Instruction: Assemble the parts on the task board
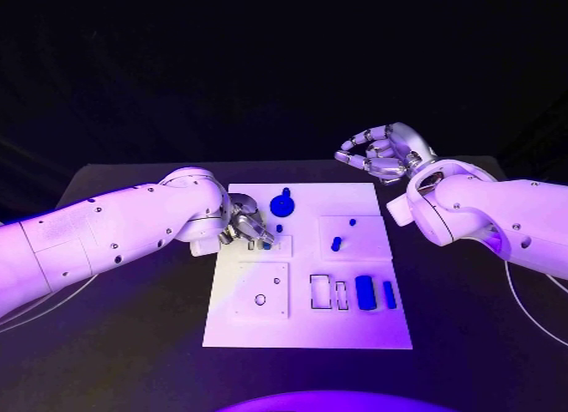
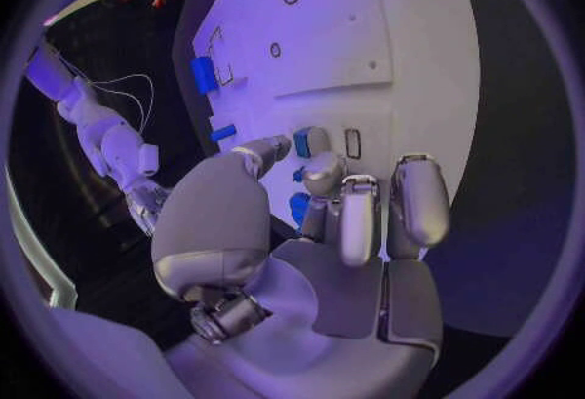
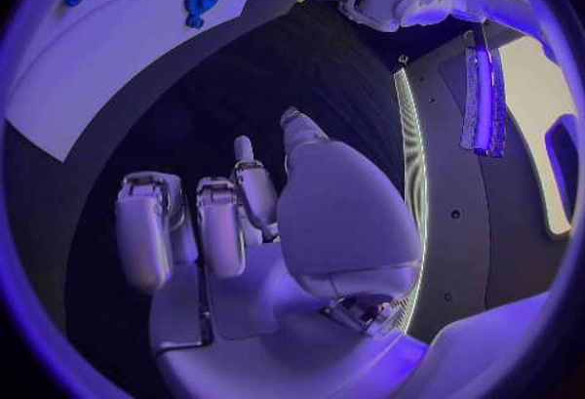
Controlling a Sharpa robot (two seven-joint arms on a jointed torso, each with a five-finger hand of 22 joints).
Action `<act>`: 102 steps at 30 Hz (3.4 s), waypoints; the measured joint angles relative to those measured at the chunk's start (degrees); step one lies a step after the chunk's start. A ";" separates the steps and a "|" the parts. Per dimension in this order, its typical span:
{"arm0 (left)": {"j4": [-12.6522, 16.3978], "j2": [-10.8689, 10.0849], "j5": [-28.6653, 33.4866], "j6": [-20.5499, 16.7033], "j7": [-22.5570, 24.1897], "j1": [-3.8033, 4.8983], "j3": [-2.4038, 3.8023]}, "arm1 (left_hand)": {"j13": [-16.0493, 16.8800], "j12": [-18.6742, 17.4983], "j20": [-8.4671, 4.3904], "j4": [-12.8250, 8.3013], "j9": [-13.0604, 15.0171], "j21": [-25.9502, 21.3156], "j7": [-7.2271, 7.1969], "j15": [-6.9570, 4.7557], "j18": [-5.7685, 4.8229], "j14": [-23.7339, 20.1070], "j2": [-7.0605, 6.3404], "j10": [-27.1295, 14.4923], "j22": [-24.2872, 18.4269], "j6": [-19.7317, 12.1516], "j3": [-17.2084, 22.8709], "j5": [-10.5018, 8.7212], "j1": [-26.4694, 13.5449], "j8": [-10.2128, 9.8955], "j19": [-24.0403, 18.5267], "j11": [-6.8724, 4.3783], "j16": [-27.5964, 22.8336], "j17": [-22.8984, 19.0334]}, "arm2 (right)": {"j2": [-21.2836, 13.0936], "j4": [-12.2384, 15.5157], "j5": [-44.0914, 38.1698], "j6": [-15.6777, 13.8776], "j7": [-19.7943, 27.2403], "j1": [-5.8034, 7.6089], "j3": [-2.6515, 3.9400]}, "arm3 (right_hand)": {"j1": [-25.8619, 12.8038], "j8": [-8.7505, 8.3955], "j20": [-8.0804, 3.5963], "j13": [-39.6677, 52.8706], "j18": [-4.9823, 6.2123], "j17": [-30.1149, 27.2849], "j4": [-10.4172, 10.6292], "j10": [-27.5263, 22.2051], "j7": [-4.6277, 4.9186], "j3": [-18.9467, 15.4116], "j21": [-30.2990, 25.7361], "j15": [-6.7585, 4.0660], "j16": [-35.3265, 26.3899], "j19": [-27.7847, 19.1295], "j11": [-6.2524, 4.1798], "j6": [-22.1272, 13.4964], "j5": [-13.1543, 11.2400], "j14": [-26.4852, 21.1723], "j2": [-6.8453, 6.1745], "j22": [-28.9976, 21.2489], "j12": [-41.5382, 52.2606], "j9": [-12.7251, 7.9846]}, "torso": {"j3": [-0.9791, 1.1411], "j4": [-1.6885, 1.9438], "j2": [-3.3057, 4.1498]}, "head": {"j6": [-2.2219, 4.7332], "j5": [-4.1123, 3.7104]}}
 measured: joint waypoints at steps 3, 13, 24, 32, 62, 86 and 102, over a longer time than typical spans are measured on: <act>0.04 -0.09 0.09 -0.26 0.03 -0.03 -0.02 | -0.01 0.00 0.00 0.93 0.02 0.00 0.00 0.00 0.00 0.00 0.00 0.00 0.03 0.00 -0.93 -0.59 0.00 0.00 0.00 0.00 0.00 0.00 | 0.00 0.02 0.05 0.07 -0.03 0.00 0.00 | 0.00 0.00 0.00 0.00 0.00 0.00 0.00 0.00 0.00 0.00 -0.38 0.00 0.00 0.00 0.00 0.00 0.00 0.00 0.00 0.00 -0.24 0.00 | 0.00 -0.03 0.00 | 0.02 -0.08; 0.34 -0.49 0.74 -1.58 0.23 -0.23 -0.08 | 0.35 0.00 0.00 2.53 0.29 0.00 0.09 0.00 0.00 0.00 0.24 0.00 0.20 0.32 -2.53 -1.43 0.25 0.00 0.00 0.00 0.00 0.00 | -0.06 0.15 0.45 0.15 -0.09 0.00 -0.01 | 0.00 0.00 0.00 0.00 0.88 -0.01 0.00 0.00 -0.21 0.00 -0.50 0.00 -0.23 0.00 0.00 -0.21 0.00 0.00 0.00 0.04 -0.24 -0.05 | -0.02 0.00 0.03 | 0.13 -0.19; 2.94 -3.36 2.05 -1.87 0.09 -0.47 1.44 | 0.12 0.01 0.00 3.00 0.45 -0.60 0.33 0.01 0.00 0.00 0.20 -0.22 -0.41 0.06 -3.00 -1.43 0.87 -0.31 -0.01 0.22 0.00 0.00 | -0.49 0.01 0.70 0.10 -0.08 -0.09 -0.03 | 0.00 0.00 0.00 0.00 0.88 0.04 0.00 0.00 -0.21 0.00 -0.50 0.00 -0.23 0.00 0.00 -0.21 0.00 0.00 0.00 0.04 -0.24 -0.05 | -0.06 -0.03 0.03 | 0.30 -0.44; 5.08 -6.56 3.70 -1.64 0.08 0.63 3.78 | -1.97 -1.61 1.13 3.43 0.88 -2.03 2.05 0.81 0.01 -0.09 0.86 -3.61 -3.38 -4.15 -5.04 -1.43 2.85 -1.44 -1.64 1.52 -0.64 0.00 | -0.87 -0.30 0.79 0.08 -0.04 -0.16 -0.05 | 0.00 0.00 0.00 -0.01 0.88 0.03 0.00 0.00 -0.21 0.00 -0.50 0.00 -0.23 0.00 0.00 -0.20 0.00 0.00 0.00 0.03 -0.24 -0.05 | -0.02 0.09 -0.06 | 0.52 -0.70; -14.03 2.96 -1.42 -0.82 1.59 2.30 4.45 | -12.09 -8.69 2.86 3.63 -2.33 -5.78 4.40 2.61 0.94 -0.10 1.76 -11.36 -9.72 -8.11 -7.57 -1.41 4.64 -5.88 -5.75 3.78 -2.71 0.00 | -0.07 -1.12 0.88 0.10 -0.04 -0.32 -0.06 | 0.00 0.00 0.00 0.03 0.88 0.01 0.00 0.00 -0.20 0.01 -0.85 0.00 -0.23 0.00 0.00 -0.20 0.00 0.00 0.00 0.01 -0.24 -0.12 | 0.04 -0.19 0.35 | 1.03 0.34; -18.03 6.00 -1.71 1.47 2.54 2.31 3.69 | -11.79 -8.69 2.86 3.46 -2.77 -5.78 4.38 2.79 0.93 0.09 2.14 -11.77 -9.28 -8.09 -7.73 -1.40 5.01 -6.12 -5.75 3.77 -2.71 0.00 | 0.18 -1.11 0.90 0.11 -0.08 -0.31 -0.06 | 0.00 0.00 0.00 0.02 0.88 0.00 0.00 0.00 -0.20 0.01 -0.85 0.00 -0.23 0.00 0.00 -0.20 0.00 0.00 0.00 0.00 -0.24 -0.11 | 0.08 -0.11 0.35 | 0.66 0.07; -19.43 6.71 -1.37 2.29 2.54 2.31 3.09 | -10.68 -7.11 3.09 3.46 -3.44 -5.51 3.87 2.79 0.92 0.08 4.79 -10.75 -8.33 -6.33 -7.73 -2.05 7.21 -5.36 -5.52 3.20 -2.70 0.00 | 0.26 -1.11 0.90 0.12 -0.11 -0.31 -0.06 | 0.00 0.00 0.00 0.01 0.88 -0.01 0.00 0.00 -0.20 0.01 -0.85 0.00 -0.23 0.00 0.00 -0.20 0.00 0.00 0.00 0.04 -0.23 -0.11 | 0.12 -0.12 0.32 | 0.62 0.13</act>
